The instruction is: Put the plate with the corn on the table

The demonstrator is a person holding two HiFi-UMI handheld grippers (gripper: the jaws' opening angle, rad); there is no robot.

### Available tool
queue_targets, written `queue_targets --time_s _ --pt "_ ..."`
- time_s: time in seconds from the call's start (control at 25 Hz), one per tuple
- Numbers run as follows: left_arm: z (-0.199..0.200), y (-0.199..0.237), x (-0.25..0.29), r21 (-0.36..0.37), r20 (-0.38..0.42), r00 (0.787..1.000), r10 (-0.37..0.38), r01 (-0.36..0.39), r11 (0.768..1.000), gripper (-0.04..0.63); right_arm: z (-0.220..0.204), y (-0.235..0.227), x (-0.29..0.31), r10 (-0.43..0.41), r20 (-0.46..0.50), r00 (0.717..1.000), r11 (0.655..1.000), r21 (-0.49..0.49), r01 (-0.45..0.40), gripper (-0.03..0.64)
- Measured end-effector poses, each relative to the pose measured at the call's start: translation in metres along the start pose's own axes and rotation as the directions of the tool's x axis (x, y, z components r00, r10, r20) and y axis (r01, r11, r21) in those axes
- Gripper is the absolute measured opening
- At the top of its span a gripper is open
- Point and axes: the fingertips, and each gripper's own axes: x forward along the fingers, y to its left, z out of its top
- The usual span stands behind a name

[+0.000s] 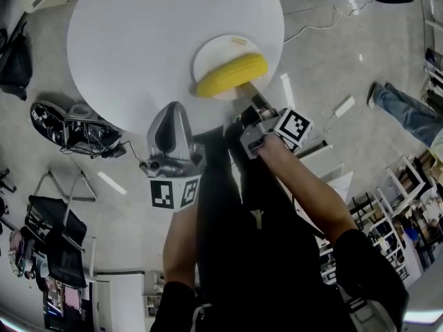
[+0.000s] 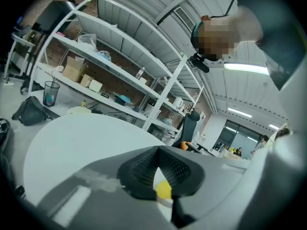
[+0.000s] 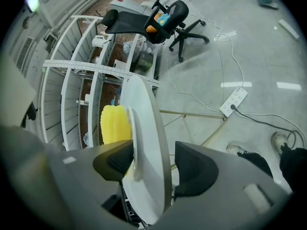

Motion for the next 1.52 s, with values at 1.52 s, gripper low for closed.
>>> queue_targets --time_s 1.52 --pt "0.004 -0.003 -0.005 0.005 0.011 1.0 -0.011 0.011 1.0 0.005 0.001 0.009 -0.004 0.038 0.003 0.999 0.998 -0.059 -0.038 0.353"
